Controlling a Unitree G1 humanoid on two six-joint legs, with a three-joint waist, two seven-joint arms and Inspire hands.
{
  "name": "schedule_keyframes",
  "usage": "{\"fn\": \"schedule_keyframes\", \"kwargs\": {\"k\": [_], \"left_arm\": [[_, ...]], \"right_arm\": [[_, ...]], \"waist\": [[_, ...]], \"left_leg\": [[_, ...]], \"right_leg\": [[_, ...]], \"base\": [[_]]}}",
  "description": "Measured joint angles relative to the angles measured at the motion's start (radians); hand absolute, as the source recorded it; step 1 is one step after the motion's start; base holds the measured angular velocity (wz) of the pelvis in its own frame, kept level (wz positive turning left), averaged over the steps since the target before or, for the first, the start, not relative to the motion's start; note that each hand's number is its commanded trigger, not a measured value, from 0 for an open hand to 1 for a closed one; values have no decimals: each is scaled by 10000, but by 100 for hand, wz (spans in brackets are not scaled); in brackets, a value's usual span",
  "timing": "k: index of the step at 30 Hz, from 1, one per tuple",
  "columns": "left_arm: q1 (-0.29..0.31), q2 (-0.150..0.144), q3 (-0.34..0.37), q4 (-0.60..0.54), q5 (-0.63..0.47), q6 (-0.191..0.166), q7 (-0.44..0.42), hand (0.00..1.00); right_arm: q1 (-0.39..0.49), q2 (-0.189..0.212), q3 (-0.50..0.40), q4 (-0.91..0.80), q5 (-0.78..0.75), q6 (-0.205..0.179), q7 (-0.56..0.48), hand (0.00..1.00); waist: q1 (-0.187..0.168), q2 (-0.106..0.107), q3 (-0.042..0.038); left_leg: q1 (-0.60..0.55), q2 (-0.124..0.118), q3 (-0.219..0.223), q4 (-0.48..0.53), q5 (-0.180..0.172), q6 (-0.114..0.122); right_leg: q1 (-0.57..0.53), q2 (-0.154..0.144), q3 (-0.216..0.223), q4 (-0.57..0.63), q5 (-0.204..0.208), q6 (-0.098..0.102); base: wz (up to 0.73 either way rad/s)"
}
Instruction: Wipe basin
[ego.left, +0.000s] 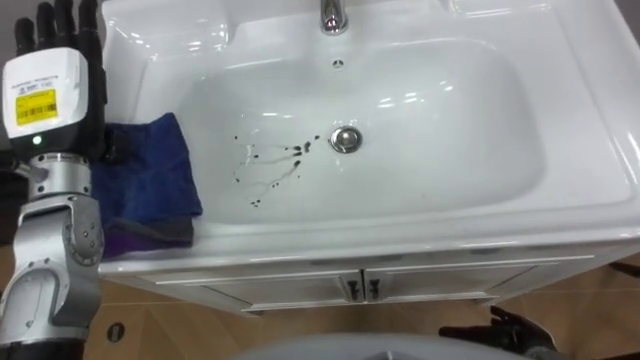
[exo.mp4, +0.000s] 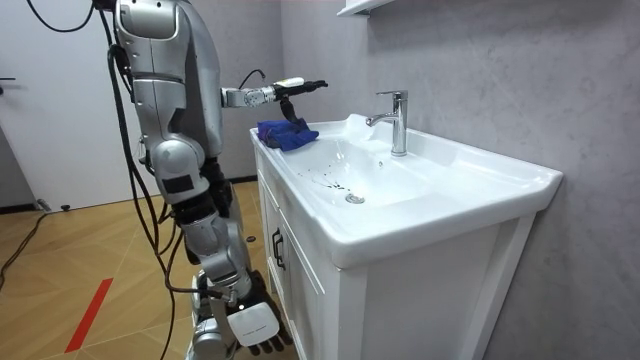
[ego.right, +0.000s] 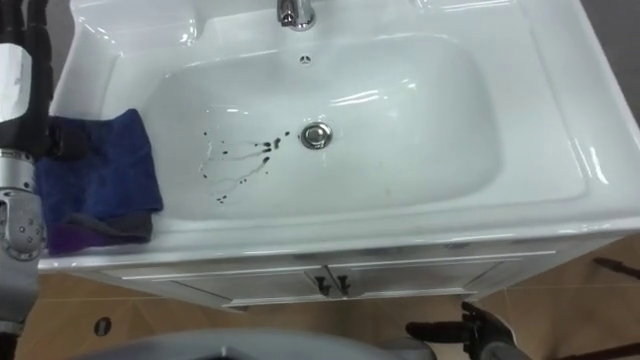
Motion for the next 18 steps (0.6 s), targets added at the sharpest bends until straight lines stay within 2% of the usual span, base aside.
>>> {"fn": "schedule_keyframes", "kwargs": {"k": [7,18], "left_arm": [[-3,6,-203,-17,1,240,-1454,0],[-2,3,-582,-509,-19,588,-2582,0]], "right_arm": [[-313,-32,166,249,-326,7,-232,0],[-553,-43,184,663,-302,105,-377,0]], "waist": [[-12,19,-2],[-22,-20,-6]], "left_leg": [[-208,22,2,56,0,0],[-346,4,-14,182,0,0]], "right_leg": [[-234,-1,-24,156,0,0],[-263,-36,-153,166,0,0]], "base": [[0],[3]]}}
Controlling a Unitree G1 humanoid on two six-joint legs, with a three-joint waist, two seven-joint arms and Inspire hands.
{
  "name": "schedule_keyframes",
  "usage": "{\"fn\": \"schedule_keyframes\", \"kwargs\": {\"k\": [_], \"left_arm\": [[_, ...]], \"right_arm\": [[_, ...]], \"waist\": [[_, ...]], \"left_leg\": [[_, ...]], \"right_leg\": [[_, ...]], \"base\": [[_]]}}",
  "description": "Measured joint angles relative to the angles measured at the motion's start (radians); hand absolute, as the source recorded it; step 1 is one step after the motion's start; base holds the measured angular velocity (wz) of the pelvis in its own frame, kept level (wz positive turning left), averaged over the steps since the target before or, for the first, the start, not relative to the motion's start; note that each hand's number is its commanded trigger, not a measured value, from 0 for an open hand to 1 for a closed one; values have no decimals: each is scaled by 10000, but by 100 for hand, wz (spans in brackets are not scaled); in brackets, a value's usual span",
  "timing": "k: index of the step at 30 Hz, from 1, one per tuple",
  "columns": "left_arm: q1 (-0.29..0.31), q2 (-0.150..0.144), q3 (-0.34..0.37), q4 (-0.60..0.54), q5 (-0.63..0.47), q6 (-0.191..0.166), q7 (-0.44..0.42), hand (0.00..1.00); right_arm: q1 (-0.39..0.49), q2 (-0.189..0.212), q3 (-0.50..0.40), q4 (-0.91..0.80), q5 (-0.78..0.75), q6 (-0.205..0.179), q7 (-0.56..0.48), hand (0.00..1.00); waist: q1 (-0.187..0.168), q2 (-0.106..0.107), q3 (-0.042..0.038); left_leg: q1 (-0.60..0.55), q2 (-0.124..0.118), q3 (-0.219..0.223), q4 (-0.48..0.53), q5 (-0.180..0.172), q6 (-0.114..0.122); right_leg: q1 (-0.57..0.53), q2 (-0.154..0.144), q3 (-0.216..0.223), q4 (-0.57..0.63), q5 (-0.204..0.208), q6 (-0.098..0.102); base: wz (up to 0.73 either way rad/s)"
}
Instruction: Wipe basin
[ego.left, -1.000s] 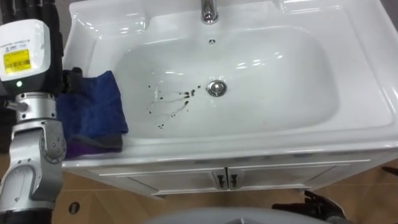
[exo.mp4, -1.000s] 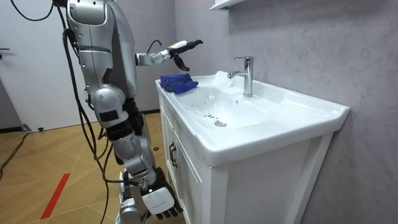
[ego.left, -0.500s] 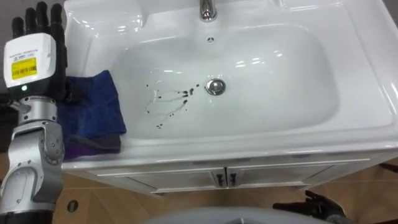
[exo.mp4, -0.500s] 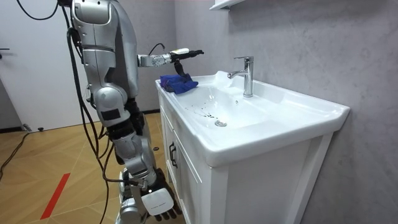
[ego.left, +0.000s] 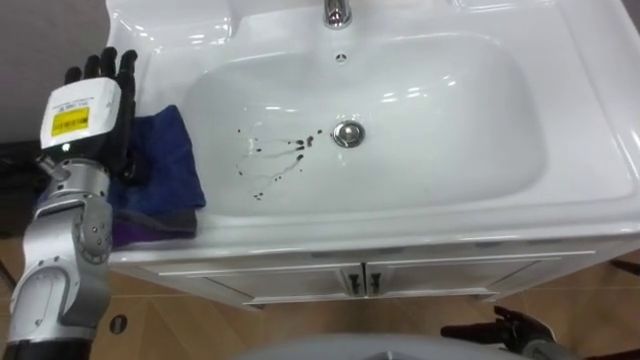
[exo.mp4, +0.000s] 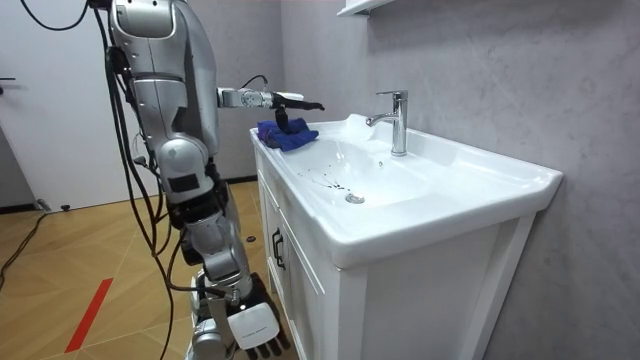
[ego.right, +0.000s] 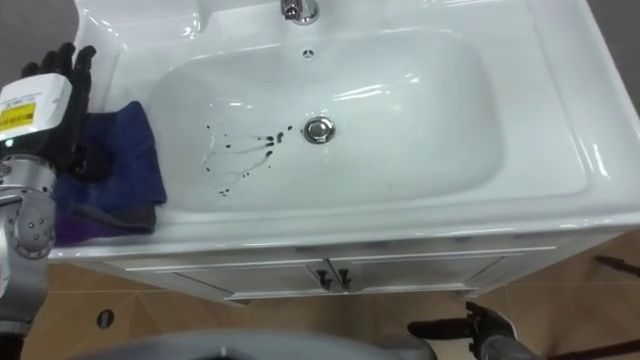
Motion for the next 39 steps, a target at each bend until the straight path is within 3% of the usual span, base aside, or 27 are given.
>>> {"fn": "schedule_keyframes", "kwargs": {"k": [9,18,24,26,27,30,35,39], "left_arm": [[0,0,-201,-276,-3,100,-958,0],[2,12,-199,-276,-4,505,-2361,0],[15,48,-202,-232,-9,883,-3525,0],[15,74,-202,-96,7,958,-3844,0],[17,75,-202,9,8,980,-4047,0],[3,75,-200,39,147,1164,-4590,0],[-17,144,-199,-76,222,1342,-5255,0],[-153,399,-198,-200,221,1372,-5779,0]], "right_arm": [[-132,-21,241,114,4,78,34,0],[-164,-75,369,32,-4,319,116,0],[-169,-157,380,-54,-22,429,194,0],[-163,-205,377,-52,-39,438,193,0],[-150,-236,374,-32,-38,451,192,0],[-170,-301,374,-40,-36,485,209,0],[-171,-310,375,-51,-37,552,242,0],[-174,-308,381,-125,-51,689,224,0]], "waist": [[-7,-9,-2],[9,-92,-33],[39,42,-74],[46,105,-42],[48,86,16],[52,195,18],[52,156,23],[63,61,65]], "left_leg": [[2,3,17,-2,0,0],[13,13,24,24,0,0],[34,11,26,39,0,1],[190,14,47,25,0,1],[289,14,76,18,0,1],[342,25,218,4,0,1],[361,40,273,6,0,1],[360,44,270,5,0,0]], "right_leg": [[-9,2,1,3,0,0],[4,-8,-14,89,0,0],[-39,-19,20,176,0,0],[79,-16,41,167,0,-1],[113,-12,88,155,-3,-1],[100,-6,264,170,-25,0],[95,5,280,178,-26,-4],[161,6,282,174,-26,-4]], "base": [[0],[0],[0],[-3],[-12],[-11],[-4],[0]]}}
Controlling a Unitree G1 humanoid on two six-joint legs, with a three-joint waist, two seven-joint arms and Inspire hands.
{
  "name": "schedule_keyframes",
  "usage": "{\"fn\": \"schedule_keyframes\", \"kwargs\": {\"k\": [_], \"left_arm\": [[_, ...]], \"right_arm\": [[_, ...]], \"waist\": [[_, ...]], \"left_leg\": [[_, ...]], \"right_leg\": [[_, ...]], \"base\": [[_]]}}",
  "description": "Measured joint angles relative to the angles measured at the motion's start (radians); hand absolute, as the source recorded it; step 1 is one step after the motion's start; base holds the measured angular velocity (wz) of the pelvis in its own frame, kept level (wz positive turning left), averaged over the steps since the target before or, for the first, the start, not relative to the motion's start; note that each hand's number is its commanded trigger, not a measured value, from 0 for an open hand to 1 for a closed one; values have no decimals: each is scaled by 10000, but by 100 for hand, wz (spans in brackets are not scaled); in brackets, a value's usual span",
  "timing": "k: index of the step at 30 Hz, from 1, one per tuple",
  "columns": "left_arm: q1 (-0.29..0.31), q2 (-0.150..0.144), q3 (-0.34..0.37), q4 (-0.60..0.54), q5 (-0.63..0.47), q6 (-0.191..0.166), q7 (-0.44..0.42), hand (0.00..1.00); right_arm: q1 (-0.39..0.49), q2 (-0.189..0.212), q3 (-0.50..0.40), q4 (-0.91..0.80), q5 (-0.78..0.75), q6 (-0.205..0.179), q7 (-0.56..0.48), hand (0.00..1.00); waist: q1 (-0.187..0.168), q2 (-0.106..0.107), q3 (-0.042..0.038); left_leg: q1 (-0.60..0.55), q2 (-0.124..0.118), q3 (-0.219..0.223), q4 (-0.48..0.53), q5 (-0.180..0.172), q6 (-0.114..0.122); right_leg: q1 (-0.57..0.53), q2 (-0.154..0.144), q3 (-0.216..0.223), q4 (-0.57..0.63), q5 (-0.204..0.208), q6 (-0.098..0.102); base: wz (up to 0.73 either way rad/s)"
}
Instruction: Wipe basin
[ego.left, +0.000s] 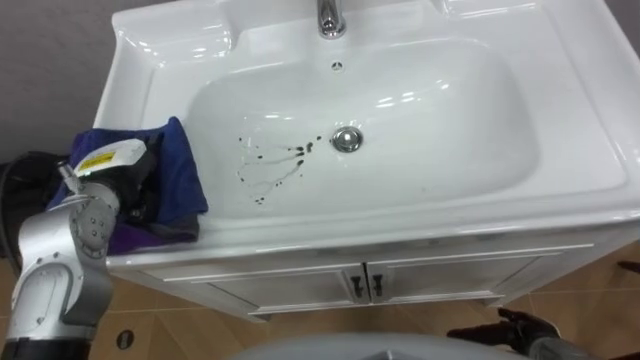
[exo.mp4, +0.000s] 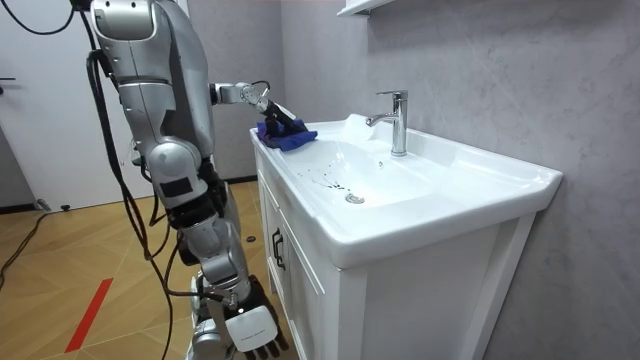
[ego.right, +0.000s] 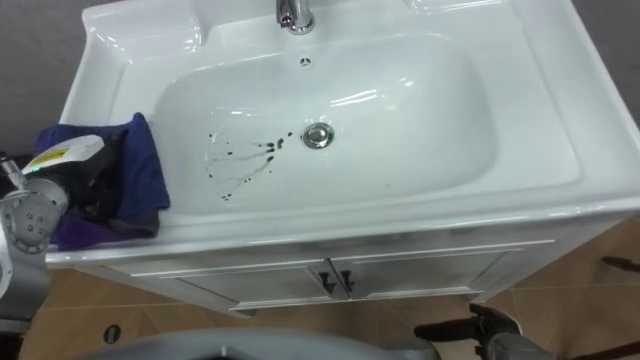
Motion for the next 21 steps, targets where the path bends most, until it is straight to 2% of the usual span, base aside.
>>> {"fn": "schedule_keyframes", "kwargs": {"k": [6,12,18,20,21], "left_arm": [[-136,182,13,-103,2,17,-454,0],[-155,208,26,-88,30,10,-476,0],[-54,166,27,264,79,-67,122,0],[70,85,26,312,86,-64,430,0],[184,-58,26,368,109,-57,662,0]], "right_arm": [[10,0,1,-41,-90,53,-29,0],[23,-4,-6,-29,-178,45,-23,0],[74,-22,-6,-42,-162,50,-144,0],[176,-22,-9,-230,-172,68,-156,0],[227,-20,-9,-307,-181,67,-200,0]], "waist": [[0,-76,20],[9,-94,8],[-3,-38,-29],[-23,-39,-30],[-43,-46,-28]], "left_leg": [[-11,0,-1,1,0,0],[-7,-2,22,4,-1,0],[-2,12,70,-2,-1,-1],[-5,18,71,3,-1,-1],[1,16,72,5,0,-1]], "right_leg": [[-7,3,13,-1,0,-1],[-86,12,115,-11,1,-1],[-32,38,207,-1,2,-4],[-6,48,214,-7,0,-8],[1,46,202,-4,-7,-17]], "base": [[0],[-1],[-4],[0],[3]]}}
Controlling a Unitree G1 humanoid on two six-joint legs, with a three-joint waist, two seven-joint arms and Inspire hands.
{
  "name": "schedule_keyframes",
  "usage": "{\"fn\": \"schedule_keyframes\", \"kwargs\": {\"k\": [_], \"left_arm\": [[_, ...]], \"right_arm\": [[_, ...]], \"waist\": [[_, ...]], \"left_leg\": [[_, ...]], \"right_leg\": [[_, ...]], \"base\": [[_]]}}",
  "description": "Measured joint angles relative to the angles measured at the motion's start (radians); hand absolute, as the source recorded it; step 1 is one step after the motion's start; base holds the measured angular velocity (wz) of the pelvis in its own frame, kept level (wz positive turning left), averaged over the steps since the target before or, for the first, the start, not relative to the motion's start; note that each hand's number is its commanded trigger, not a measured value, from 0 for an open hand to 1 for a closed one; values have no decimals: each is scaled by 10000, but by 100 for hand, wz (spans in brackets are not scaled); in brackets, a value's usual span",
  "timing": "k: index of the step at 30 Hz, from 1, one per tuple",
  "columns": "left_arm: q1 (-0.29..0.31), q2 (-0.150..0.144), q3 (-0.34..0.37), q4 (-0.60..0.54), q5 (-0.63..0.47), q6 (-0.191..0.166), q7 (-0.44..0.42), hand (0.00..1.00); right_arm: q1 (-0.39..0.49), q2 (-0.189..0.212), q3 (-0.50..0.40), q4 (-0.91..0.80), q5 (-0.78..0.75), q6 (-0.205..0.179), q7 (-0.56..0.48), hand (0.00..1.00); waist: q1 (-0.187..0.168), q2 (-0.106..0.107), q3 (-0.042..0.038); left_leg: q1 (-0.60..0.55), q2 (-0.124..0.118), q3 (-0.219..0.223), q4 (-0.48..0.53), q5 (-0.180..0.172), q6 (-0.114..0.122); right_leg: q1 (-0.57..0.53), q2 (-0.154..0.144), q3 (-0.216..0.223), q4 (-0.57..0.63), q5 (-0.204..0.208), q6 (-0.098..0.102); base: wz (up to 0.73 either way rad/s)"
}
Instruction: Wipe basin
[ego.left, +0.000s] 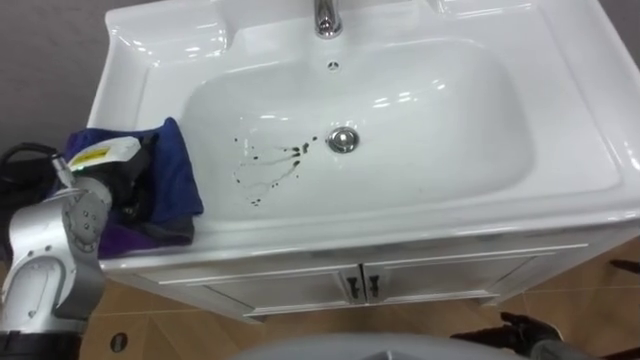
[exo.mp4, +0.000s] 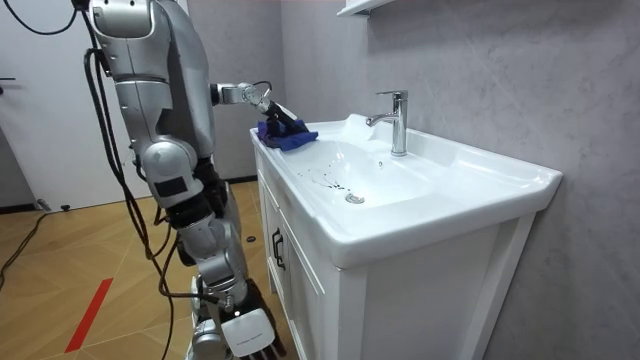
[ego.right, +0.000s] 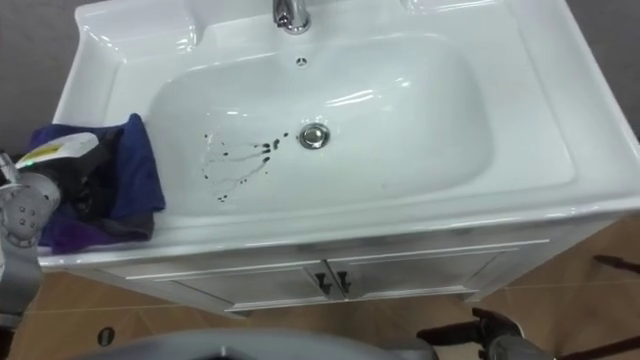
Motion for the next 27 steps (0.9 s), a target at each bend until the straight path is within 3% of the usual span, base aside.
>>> {"fn": "schedule_keyframes", "kwargs": {"k": [6,8,10,11,13,14,15,19,23,27], "left_arm": [[192,-752,8,1041,88,-113,1981,0],[213,-938,83,1477,71,-250,2822,0],[287,-973,74,2199,-36,-509,4234,0],[324,-990,70,2381,-41,-545,4679,0],[384,-1096,139,3143,-465,-618,6469,0],[387,-1160,199,3297,-546,-624,6841,0],[384,-1322,333,3653,-736,-656,7638,0],[278,-1675,575,5061,-1418,-1137,10130,0],[226,-1859,588,5565,-1947,-1394,11267,0],[224,-1962,593,6028,-2004,-1773,12258,0]], "right_arm": [[85,28,-17,-27,-139,142,-313,0],[278,52,-23,-146,-312,226,-443,0],[601,79,-25,-277,-855,431,-622,0],[669,80,-24,-317,-1033,474,-713,0],[814,125,-31,-450,-1416,772,-1143,0],[870,157,-35,-507,-1462,853,-1248,0],[1021,228,-45,-682,-1702,980,-1417,0],[1275,309,-16,-819,-2196,1372,-1747,0],[1401,393,-21,-888,-2214,1735,-1819,0],[1446,551,-22,-1279,-2207,1734,-1824,0]], "waist": [[85,-77,-27],[176,-199,-99],[266,-454,-236],[285,-494,-254],[285,-633,-311],[284,-672,-326],[285,-741,-353],[245,-748,-356],[261,-750,-357],[312,-751,-358]], "left_leg": [[335,50,157,1,4,-7],[361,93,251,9,12,-20],[496,134,265,-21,118,-150],[526,157,268,-29,141,-166],[548,288,291,-20,172,-216],[555,321,300,-21,189,-245],[588,370,354,-43,231,-314],[638,477,508,-80,300,-394],[651,466,519,-91,309,-399],[674,446,528,-167,315,-390]], "right_leg": [[145,46,56,50,-76,-55],[105,75,77,242,-179,-107],[104,112,98,380,-240,-185],[126,134,108,374,-233,-198],[133,198,150,369,-224,-224],[132,231,172,365,-209,-244],[133,281,212,356,-181,-292],[127,370,310,362,-140,-459],[94,372,355,375,-86,-435],[71,372,384,373,-51,-407]], "base": [[-1],[-7],[0],[-4],[-8],[-11],[-17],[-11],[-2],[0]]}}
